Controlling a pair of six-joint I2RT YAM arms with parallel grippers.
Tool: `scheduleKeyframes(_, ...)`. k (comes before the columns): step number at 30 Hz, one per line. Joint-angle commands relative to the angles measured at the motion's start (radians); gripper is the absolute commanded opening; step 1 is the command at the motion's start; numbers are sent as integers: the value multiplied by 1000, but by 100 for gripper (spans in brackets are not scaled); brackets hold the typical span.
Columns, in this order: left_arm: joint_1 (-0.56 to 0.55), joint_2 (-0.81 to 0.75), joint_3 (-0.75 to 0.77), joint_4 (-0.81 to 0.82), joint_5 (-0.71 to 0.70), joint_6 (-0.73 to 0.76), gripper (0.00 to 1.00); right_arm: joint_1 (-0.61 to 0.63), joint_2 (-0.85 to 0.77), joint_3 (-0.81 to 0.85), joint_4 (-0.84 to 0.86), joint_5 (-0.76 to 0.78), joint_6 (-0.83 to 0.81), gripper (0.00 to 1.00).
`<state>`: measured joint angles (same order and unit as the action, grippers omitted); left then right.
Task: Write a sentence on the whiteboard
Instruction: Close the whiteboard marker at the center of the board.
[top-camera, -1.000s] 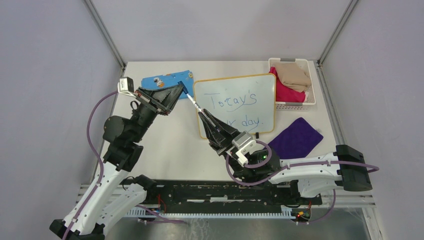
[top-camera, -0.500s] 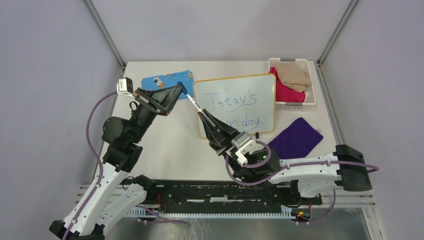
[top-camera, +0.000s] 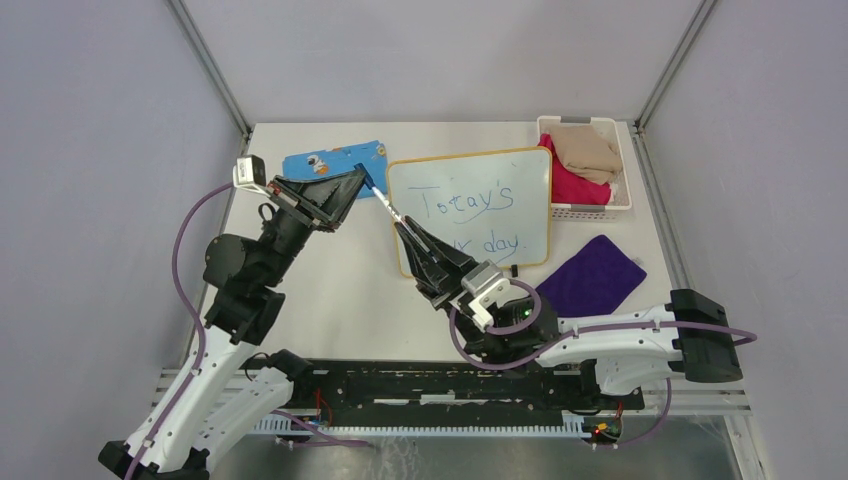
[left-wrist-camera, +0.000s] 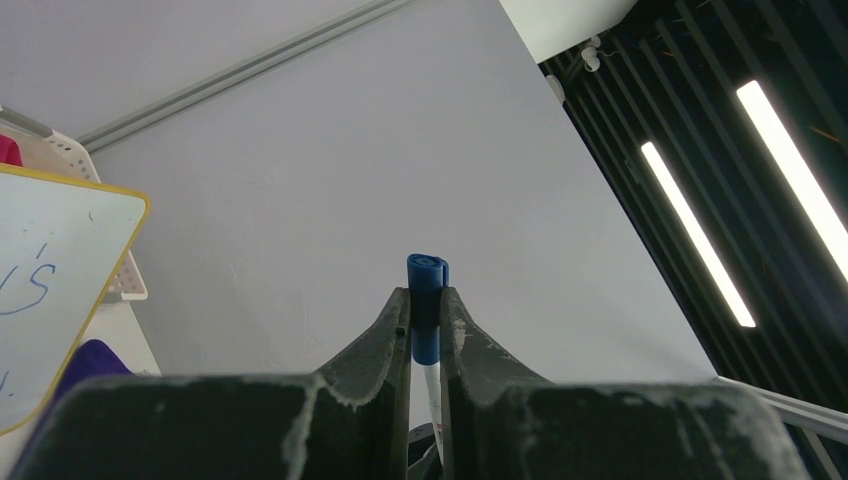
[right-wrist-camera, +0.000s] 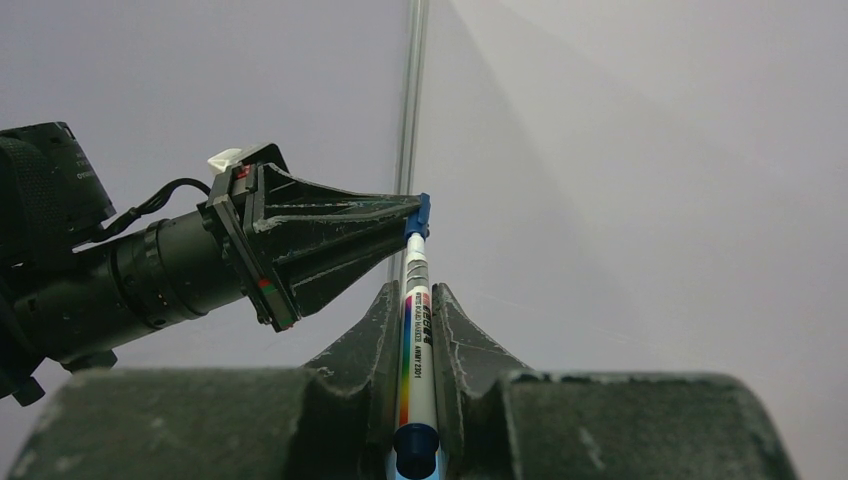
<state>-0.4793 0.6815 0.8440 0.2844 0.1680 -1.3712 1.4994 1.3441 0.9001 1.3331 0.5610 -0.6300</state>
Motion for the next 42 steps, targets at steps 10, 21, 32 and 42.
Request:
scheduleKeyframes(10,-5,-10,30,29,37,50,2,-24,22,64,9,14,5,0)
scheduleKeyframes(21,-10,0,33,30,44,53,2,-45,90,112,81,3,-4,0)
scheduleKeyframes(32,-12,3,43,30,50,61,2,-60,194,193,180,1,-38,0)
scheduleKeyframes(42,-13,-9,30,29,53,69,2,-72,226,226,189,-7,-37,0)
